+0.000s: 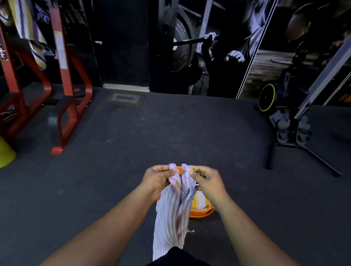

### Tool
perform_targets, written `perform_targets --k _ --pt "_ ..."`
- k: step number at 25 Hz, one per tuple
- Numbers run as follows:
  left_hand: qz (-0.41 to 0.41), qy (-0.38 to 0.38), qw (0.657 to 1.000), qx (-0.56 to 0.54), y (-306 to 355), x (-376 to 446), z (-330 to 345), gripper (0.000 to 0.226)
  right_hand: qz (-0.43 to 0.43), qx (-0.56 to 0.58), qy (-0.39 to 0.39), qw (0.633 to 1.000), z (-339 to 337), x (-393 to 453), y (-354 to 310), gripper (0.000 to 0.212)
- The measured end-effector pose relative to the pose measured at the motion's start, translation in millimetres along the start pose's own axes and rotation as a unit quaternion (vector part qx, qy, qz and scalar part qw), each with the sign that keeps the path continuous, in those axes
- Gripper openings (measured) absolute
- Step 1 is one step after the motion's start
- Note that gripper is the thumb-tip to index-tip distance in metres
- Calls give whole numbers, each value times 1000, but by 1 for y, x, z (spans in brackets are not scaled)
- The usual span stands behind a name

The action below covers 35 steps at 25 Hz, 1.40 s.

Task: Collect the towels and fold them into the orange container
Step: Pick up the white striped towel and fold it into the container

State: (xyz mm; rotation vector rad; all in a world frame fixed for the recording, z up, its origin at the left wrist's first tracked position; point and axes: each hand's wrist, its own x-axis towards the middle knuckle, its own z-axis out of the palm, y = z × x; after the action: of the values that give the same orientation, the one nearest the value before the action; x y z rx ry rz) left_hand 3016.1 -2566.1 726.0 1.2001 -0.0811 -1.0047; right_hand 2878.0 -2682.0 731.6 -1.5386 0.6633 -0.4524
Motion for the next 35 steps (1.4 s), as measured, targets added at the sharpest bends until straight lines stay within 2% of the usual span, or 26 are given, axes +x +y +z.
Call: perform_targets --k 3,5,8,10,12,15,17,19,21,22,24,25,27,28,29,31,32,34,35 --pt "2 -6 1000 18 0 -3 5 12 -19 -49 -1 999 11 3 4 14" --pt "6 -9 999 36 1 -3 4 17 -6 -62 -10 998 16 1 4 14" --pt "4 -30 997 64 2 -1 -1 11 26 -73 -68 995 19 -3 -1 15" --pt "6 -56 994 93 2 1 -5 16 67 -52 -101 991 18 -3 -6 22" --pt "8 -79 992 97 3 0 -8 20 100 7 -96 990 14 -3 -8 33" --pt "11 -113 987 112 11 -3 -10 19 110 70 -67 989 4 -2 -4 28" --pt "21 -149 977 154 19 -5 -8 17 65 4 -60 996 -3 1 3 28" --pt "37 -171 968 180 31 -8 1 15 -24 -144 -70 987 -11 6 15 32" --pt "69 -183 962 190 44 -13 14 15 -72 -242 -97 963 -16 10 25 23" --pt "89 -193 957 198 50 -15 19 16 -76 -266 -102 956 -18 12 26 26" --pt "125 -215 946 208 64 -14 25 17 -65 -354 -135 923 -24 13 18 49" --pt "142 -222 943 205 71 -12 26 18 -52 -445 -158 880 -29 13 13 57" --pt "193 -188 943 194 85 -4 22 17 -11 -624 -175 761 -43 9 9 57" --pt "225 -138 945 192 93 1 18 17 32 -669 -168 723 -54 7 11 57" --pt "257 -83 943 195 100 7 11 16 81 -687 -139 708 -65 4 13 58" --pt "308 5 910 277 109 17 -10 15 146 -679 -28 719 -89 0 14 50" --pt "321 42 873 365 109 22 -22 18 155 -661 45 732 -99 -1 9 45" --pt "305 126 764 554 108 32 -43 27 124 -612 167 763 -112 2 -6 40" --pt "304 162 733 586 105 35 -47 29 91 -568 216 789 -115 6 -16 37"
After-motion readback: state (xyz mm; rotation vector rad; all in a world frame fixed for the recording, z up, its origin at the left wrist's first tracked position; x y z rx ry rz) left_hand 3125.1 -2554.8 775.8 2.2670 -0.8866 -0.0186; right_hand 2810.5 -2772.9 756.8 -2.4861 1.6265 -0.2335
